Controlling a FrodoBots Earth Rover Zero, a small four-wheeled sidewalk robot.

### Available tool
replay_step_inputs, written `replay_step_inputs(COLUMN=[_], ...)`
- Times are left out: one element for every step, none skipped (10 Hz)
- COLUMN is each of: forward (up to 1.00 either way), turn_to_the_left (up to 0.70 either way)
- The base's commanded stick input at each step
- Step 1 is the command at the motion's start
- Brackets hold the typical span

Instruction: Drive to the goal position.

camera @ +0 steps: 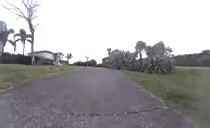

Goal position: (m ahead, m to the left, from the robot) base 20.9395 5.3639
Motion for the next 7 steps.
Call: replay_step_inputs(forward=[1.00,1.00,1.00,1.00,1.00,1.00,1.00], turn_to_the_left=[0.00,0.00,0.00,0.00,0.00,0.10,0.39])
